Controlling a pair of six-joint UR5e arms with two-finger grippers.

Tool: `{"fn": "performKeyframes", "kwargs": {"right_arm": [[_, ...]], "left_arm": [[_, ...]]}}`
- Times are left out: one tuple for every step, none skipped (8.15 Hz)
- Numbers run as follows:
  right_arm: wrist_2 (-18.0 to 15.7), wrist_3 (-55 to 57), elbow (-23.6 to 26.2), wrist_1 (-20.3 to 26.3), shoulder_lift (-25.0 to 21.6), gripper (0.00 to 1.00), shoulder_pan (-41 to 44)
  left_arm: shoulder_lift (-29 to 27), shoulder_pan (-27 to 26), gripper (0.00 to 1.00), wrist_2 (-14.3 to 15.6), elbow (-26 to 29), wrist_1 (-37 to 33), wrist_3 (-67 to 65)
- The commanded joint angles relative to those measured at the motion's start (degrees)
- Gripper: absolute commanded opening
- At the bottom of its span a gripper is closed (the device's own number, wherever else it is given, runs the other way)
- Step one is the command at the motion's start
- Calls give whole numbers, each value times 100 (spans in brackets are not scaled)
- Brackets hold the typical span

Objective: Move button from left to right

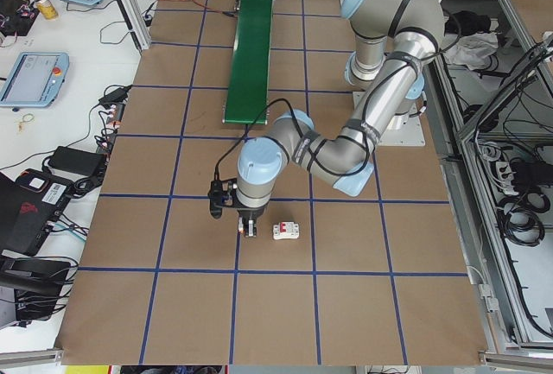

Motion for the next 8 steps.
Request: {"fn": "performKeyframes", "kwargs": {"right_arm": [[-7, -5, 1, -13, 19, 100, 1], [-7, -5, 1, -5, 28, 100, 1], [-15, -5, -8, 30, 28, 100, 1], [-24, 4, -8, 91, 19, 100, -7], [-15, 21, -8, 83, 19, 100, -7], [19, 30, -8, 75, 19, 100, 1], [28, 91, 1, 14, 19, 100, 1], [46, 101, 1, -22, 28, 100, 1]], "left_arm": [[804, -1042, 0, -58, -161, -1214, -1817], [937, -1595, 0, -75, -379, -1402, -2992], [1129, -2253, 0, -67, -651, -1404, -4387], [1418, -2991, 0, -32, -950, -1360, -5985], [1656, -3624, 0, -14, -1266, -1229, -7663], [1772, -4144, 0, -5, -1626, -932, -9028], [1782, -4428, 0, 47, -2047, -364, -9877], [1747, -4526, 0, 161, -2539, 416, -10408]]}}
